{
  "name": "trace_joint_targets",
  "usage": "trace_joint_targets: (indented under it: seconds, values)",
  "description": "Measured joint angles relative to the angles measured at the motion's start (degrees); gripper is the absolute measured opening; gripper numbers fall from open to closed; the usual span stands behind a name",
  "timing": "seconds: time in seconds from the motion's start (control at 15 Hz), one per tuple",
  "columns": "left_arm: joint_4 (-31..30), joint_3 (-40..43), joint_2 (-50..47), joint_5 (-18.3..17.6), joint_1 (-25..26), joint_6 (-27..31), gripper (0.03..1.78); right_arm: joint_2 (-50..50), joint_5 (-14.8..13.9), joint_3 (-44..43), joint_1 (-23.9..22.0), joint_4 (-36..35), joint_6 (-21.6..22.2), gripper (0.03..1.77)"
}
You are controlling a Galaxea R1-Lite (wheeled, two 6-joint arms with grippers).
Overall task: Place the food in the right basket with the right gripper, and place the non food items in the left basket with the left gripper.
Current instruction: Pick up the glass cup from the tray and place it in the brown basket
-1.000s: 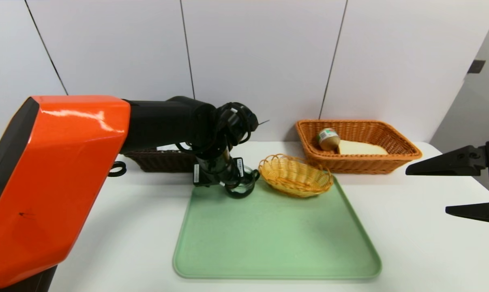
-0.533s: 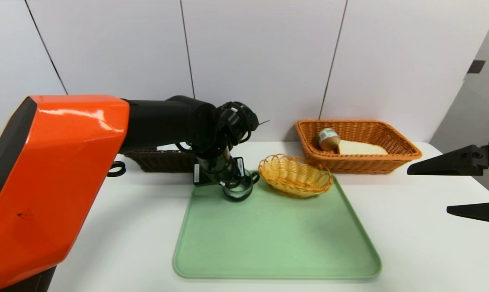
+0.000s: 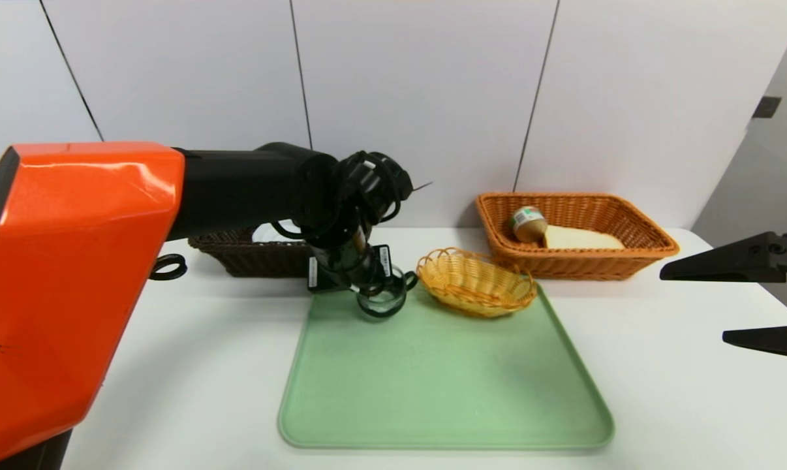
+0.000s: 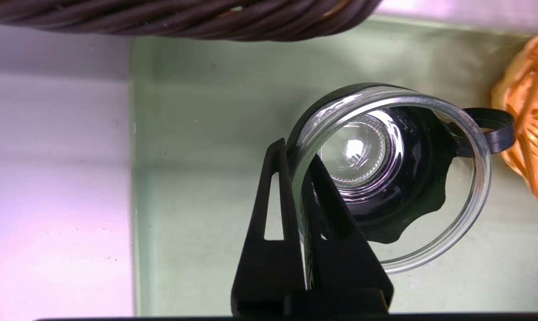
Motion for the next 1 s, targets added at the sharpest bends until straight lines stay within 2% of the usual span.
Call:
trace_joint_targets:
  seconds: [0.2,0.47,0.53,0.67,0.87,1.0]
  values:
    - [-1.2,0.0,-3.4,-3.9,-0.4,0.5,0.09,-0.2,0.0,0.1,0.1,0.1,0.0,1.71]
    - [-4.8,0.0,-10.0,-13.8,-0.5,0.9,0.09,-0.4,0.0,0.2,0.1,0.2,0.0,1.71]
    - [-6.9,0.0,-11.8,-15.3,-0.4,1.2,0.09,-0.4,0.1,0.2,0.1,0.2,0.0,1.71]
    - [-11.5,0.0,-14.6,-13.3,0.6,1.8,0.09,-0.4,0.0,0.2,0.1,0.3,0.1,1.71]
    - [-16.3,0.0,-16.0,-5.7,4.3,3.4,0.09,-0.3,0.0,0.3,0.1,0.3,0.1,1.71]
    - [-16.5,0.0,-15.3,-4.4,8.0,4.3,0.09,-0.2,0.0,0.6,0.1,0.2,0.1,1.71]
